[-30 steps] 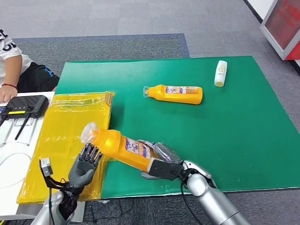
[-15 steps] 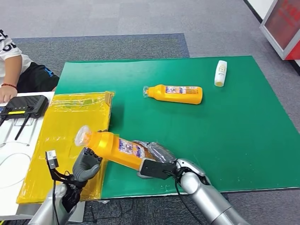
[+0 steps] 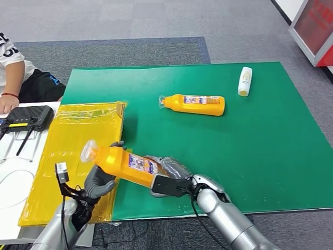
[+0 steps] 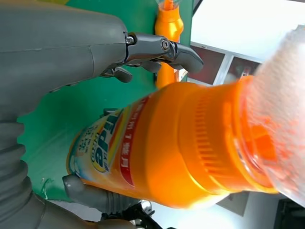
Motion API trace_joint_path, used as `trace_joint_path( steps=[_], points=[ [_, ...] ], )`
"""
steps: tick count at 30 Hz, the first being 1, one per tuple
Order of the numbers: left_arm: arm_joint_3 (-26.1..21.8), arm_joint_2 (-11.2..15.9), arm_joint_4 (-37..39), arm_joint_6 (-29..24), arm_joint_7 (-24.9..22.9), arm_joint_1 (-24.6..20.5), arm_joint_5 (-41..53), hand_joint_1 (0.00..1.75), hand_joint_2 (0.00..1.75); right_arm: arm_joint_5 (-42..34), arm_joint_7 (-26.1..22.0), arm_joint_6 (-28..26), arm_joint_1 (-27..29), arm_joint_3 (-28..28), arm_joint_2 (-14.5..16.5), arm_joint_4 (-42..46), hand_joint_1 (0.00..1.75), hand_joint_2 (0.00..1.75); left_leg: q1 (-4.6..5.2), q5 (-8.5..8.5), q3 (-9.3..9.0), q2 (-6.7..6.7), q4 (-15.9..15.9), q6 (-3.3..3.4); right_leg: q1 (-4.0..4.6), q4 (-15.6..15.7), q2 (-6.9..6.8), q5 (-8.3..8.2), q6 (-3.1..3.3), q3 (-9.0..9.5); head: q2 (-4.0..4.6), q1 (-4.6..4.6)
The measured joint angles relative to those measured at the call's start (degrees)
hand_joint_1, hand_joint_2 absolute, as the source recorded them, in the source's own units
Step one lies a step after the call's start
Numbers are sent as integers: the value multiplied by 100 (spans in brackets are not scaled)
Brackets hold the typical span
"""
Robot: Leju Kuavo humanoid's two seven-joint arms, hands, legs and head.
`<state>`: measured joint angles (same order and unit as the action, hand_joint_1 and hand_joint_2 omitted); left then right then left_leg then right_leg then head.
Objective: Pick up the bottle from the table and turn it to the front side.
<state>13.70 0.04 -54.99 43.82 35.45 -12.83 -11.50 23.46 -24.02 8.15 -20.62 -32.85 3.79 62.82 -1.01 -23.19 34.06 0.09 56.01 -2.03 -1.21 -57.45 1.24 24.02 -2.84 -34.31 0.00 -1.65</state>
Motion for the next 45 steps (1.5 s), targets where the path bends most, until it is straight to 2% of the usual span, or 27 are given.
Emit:
trace_joint_path(
  steps=[26,45],
  points=[
    [301,31,11,-23,160,-217,2,0,175,-117,-87,133,-361,-315,115,-1092,175,175,0,2,4,0,0,-2,0,0,0,-2,-2,-5,0,1],
    [337,56,27,-129,164,-205,7,0,175,-324,-94,79,-305,-329,123,-890,175,175,0,2,5,0,0,-2,0,0,0,-2,-2,-5,0,0]
  ],
)
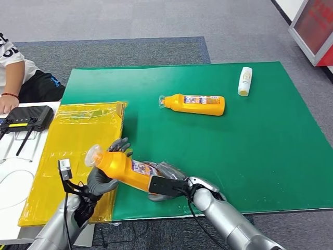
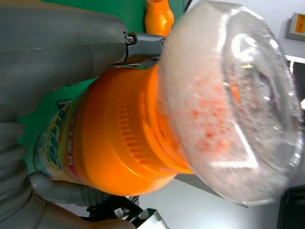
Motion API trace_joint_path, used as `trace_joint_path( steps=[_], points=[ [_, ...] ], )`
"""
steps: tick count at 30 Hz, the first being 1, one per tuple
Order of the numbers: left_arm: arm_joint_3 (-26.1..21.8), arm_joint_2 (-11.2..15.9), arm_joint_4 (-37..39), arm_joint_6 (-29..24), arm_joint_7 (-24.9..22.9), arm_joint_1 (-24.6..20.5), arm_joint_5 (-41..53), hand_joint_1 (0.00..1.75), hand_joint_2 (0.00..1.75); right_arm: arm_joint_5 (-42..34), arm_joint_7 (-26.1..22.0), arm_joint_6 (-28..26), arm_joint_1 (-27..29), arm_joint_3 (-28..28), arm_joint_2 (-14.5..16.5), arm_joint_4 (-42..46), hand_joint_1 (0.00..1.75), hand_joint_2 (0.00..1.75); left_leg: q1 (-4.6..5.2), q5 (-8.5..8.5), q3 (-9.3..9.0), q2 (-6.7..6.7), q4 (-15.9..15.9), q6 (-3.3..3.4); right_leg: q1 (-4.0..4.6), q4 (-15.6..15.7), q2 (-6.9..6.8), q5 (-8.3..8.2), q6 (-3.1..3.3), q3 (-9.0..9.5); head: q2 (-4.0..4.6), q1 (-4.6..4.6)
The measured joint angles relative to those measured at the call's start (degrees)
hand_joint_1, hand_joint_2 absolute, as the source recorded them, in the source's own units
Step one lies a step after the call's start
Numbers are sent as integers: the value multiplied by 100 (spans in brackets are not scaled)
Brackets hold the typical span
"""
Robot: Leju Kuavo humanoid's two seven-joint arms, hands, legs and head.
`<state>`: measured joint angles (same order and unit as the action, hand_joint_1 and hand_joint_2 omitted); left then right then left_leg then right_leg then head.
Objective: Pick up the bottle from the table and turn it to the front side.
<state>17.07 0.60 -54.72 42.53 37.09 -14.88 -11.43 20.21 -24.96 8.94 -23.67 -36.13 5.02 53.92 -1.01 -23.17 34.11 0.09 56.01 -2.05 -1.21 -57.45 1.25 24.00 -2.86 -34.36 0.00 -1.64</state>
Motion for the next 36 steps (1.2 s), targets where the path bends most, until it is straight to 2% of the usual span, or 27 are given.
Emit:
trace_joint_path(
  steps=[16,36],
  points=[
    [0,61,21,-58,0,35,20,0,175,29,22,-3,88,13,-2,129,175,175,0,0,0,0,0,0,0,0,0,0,0,0,0,0],
    [9,-85,57,-85,-35,-186,101,0,175,215,61,-120,76,-12,82,129,175,175,0,1,0,0,0,0,0,0,0,-1,-1,0,0,0]
  ],
)
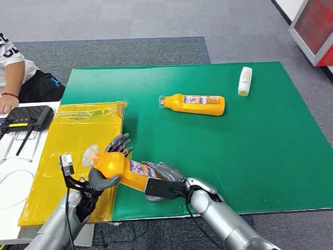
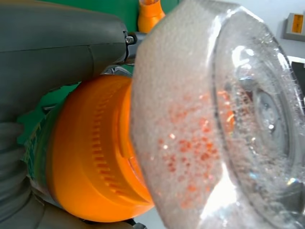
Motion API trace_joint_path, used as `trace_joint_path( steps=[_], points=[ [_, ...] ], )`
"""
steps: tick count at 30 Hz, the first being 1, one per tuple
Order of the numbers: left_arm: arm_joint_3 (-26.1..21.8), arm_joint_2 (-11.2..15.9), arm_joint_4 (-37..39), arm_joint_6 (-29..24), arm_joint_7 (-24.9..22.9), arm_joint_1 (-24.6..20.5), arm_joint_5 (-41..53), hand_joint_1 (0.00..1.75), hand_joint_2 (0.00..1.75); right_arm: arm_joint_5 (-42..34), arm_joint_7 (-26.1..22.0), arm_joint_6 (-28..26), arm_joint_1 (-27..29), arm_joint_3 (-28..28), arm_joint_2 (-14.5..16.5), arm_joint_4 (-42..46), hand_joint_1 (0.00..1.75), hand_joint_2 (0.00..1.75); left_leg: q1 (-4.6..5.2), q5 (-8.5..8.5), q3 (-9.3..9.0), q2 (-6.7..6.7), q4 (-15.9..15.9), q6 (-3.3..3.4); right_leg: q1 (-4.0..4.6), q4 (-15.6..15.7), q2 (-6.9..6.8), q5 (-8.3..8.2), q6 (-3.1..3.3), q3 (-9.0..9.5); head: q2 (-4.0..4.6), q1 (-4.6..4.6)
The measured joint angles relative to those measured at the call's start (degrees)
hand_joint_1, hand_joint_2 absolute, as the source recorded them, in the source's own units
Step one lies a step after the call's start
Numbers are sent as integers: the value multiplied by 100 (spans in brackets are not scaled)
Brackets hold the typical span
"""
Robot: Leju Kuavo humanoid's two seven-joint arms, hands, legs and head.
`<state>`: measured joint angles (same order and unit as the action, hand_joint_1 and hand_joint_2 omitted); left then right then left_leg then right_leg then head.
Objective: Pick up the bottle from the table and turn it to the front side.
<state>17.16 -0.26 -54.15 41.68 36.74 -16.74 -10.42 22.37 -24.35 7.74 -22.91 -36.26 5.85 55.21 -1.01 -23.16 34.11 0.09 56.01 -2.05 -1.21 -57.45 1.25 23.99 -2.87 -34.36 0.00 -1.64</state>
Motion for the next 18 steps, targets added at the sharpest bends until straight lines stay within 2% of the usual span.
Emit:
trace_joint_path(
  steps=[18],
  points=[
    [2,-26,67,28,-17,-5,-40,0,175,31,7,-62,0,-1,16,54,175,175,0,0,0,0,0,0,0,0,0,0,0,0,0,-1]
  ],
)
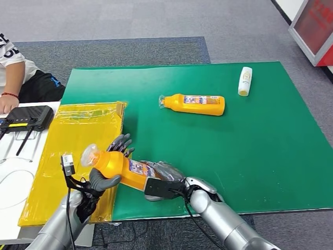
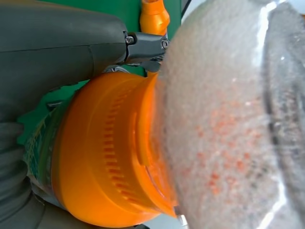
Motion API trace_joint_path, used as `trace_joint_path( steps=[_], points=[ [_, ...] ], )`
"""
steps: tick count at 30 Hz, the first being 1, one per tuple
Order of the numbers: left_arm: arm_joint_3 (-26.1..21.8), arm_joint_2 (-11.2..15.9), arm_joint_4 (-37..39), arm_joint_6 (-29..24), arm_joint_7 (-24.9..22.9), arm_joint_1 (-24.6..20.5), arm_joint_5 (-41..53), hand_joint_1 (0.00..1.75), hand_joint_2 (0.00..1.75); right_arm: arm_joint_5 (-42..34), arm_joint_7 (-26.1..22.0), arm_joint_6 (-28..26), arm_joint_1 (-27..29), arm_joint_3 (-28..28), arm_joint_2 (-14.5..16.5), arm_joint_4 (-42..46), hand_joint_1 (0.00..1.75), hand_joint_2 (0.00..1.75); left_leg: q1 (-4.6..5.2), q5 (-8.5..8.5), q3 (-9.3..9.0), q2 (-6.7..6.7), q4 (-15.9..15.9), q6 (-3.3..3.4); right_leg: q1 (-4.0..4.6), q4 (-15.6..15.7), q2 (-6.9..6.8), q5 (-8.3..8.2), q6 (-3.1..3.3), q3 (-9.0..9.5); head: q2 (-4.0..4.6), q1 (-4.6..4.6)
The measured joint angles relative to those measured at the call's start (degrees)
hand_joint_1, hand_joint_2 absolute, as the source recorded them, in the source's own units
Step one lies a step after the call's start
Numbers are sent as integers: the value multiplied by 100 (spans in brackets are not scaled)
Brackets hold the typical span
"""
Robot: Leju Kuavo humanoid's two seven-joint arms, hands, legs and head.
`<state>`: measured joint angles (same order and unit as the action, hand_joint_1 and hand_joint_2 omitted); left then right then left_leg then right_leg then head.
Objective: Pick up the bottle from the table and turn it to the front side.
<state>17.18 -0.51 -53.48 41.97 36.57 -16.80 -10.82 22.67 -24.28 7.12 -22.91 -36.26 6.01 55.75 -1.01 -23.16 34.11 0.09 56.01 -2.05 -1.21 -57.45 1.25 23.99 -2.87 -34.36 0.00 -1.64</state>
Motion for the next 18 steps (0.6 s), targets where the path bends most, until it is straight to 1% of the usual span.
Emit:
trace_joint_path(
  steps=[18],
  points=[
    [75,-10,98,17,-8,-64,-12,0,175,33,-2,0,-19,1,46,3,175,175,0,0,0,0,0,0,0,0,0,0,0,0,0,1]
  ],
)
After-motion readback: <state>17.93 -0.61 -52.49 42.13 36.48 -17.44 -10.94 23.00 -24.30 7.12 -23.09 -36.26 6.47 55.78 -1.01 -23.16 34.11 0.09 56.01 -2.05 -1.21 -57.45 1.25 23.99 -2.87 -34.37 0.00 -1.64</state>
